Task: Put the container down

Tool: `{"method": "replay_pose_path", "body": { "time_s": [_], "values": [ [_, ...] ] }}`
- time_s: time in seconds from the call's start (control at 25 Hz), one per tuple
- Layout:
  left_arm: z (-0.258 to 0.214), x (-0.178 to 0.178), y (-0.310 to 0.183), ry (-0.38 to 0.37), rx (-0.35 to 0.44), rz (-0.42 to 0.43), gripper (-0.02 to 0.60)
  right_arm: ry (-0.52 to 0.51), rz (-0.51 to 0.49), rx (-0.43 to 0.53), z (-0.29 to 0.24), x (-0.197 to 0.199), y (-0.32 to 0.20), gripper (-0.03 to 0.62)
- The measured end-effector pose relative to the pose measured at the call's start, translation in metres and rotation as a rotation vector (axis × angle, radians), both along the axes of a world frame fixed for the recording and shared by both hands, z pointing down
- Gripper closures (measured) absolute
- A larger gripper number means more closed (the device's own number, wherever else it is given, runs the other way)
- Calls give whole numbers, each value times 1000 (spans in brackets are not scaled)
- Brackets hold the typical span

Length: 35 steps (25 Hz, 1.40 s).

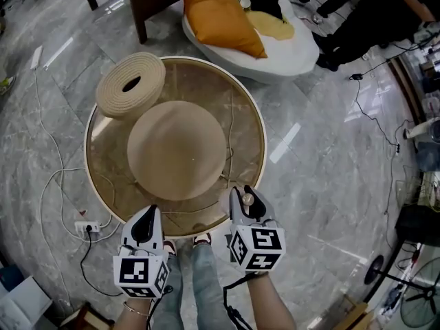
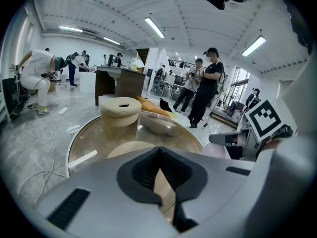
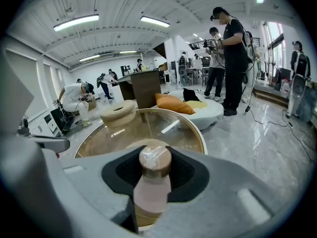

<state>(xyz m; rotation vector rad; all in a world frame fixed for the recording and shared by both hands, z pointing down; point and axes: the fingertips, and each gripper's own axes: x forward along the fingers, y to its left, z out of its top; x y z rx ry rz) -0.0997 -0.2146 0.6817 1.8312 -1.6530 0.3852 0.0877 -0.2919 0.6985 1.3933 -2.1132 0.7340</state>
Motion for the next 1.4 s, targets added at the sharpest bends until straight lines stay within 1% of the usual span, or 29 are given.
{"method": "replay_pose_path", "body": {
  "time_s": [0.2,0.64,1.0,1.4],
  "values": [
    [2,-8,-3,-9,-6,-13,580,14,-8,-13,12,-4,-9,474],
    [9,-18,-1,0,-24,-56,580,37,-47,-25,29,-13,-27,474],
    [14,-16,-6,-16,-26,-61,580,52,-72,-50,43,-17,-36,474],
    [19,-15,-9,-4,-33,-75,580,65,-107,-65,56,-24,-38,476]
  ]
}}
